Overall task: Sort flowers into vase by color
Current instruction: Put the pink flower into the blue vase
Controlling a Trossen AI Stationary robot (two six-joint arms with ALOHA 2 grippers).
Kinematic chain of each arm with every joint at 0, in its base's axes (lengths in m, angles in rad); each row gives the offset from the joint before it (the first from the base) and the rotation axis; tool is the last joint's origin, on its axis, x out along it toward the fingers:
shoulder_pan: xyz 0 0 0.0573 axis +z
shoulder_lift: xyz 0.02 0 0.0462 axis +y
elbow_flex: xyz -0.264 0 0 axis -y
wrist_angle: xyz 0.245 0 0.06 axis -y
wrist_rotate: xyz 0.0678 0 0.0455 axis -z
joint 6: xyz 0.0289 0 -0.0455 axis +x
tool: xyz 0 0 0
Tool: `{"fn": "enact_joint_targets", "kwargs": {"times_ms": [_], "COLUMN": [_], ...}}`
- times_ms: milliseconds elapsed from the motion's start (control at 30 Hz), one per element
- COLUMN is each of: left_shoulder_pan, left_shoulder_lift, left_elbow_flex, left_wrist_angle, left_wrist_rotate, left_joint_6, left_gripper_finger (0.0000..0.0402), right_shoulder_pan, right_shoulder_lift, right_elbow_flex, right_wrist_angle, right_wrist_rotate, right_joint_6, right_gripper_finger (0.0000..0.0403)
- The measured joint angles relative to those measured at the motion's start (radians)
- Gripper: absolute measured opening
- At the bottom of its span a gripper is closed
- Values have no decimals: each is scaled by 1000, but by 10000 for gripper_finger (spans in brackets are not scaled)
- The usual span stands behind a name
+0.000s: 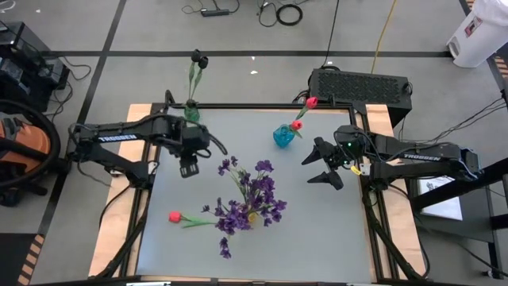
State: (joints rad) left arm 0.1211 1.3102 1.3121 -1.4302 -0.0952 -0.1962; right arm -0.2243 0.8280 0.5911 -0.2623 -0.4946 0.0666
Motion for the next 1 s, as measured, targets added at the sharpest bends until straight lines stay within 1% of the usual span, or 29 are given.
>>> {"fn": "enact_joint_targets", "kwargs": {"times_ms": [400,600,700,767,900,1000], "left_shoulder_pan": [-239,-403,-490,-544,-628,-685], "left_shoulder_lift": [0,-3,-5,-8,-15,-35], "left_elbow_flex": [0,-1,-1,-1,-1,-1], "left_wrist_angle": [-127,-140,-141,-141,-141,-143], "left_wrist_rotate": [35,43,43,37,-12,-18], "left_joint_6": [-227,-362,-383,-406,-480,-543], "left_gripper_finger": [171,171,171,171,171,171], "right_shoulder_pan": [0,0,0,0,0,0], "right_shoulder_lift": [0,0,0,0,0,0], "right_elbow_flex": [0,0,0,0,0,0], "right_wrist_angle": [0,-1,-1,-1,-1,-1], "right_wrist_rotate": [0,0,0,0,0,0], "right_joint_6": [0,0,0,0,0,0], "right_gripper_finger": [345,345,345,345,345,345]}}
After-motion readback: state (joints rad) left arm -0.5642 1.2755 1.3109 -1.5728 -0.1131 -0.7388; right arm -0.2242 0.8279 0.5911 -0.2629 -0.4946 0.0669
